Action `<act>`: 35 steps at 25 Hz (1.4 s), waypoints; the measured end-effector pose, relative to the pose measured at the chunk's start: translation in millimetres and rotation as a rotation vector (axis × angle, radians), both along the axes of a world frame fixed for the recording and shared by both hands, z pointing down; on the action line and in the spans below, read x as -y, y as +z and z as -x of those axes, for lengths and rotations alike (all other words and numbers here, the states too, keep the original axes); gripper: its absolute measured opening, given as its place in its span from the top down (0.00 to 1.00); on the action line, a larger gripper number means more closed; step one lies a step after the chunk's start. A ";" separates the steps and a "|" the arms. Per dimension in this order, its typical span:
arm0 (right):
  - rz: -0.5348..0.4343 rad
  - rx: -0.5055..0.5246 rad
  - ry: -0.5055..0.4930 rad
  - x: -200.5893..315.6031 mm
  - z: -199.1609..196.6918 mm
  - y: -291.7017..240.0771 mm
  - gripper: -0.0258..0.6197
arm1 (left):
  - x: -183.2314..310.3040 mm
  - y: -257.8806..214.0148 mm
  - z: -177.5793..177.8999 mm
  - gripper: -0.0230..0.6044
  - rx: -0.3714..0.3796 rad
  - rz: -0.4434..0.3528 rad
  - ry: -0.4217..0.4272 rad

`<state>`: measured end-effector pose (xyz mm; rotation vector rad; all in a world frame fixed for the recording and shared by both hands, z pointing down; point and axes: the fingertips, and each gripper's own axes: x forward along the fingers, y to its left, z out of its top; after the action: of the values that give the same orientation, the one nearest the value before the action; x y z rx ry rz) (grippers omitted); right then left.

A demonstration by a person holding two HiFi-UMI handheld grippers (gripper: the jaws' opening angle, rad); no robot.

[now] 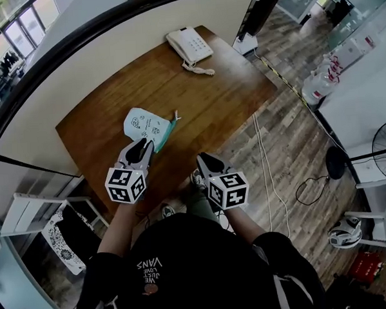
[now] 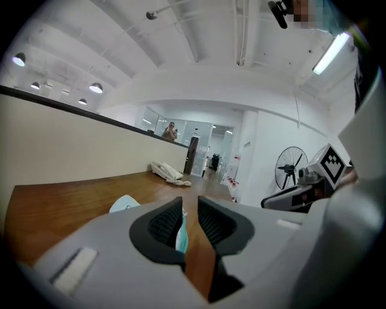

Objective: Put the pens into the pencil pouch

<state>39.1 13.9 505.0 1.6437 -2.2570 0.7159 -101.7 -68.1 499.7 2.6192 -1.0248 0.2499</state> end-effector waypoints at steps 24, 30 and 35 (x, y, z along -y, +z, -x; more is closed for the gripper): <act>-0.115 0.003 -0.053 -15.4 69.4 -40.5 0.94 | -70.6 -50.8 52.2 0.95 0.051 -0.128 0.025; -0.103 -0.022 -0.046 -21.5 70.4 -36.5 0.94 | -79.1 -48.4 51.9 0.95 0.057 -0.127 0.040; -0.108 -0.032 -0.041 -24.5 70.7 -38.8 0.94 | -82.0 -50.3 53.5 0.95 0.049 -0.131 0.037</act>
<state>-31.6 38.4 466.2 1.6385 -2.3369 0.5639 -155.2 13.9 449.3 2.7638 -1.0429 0.2652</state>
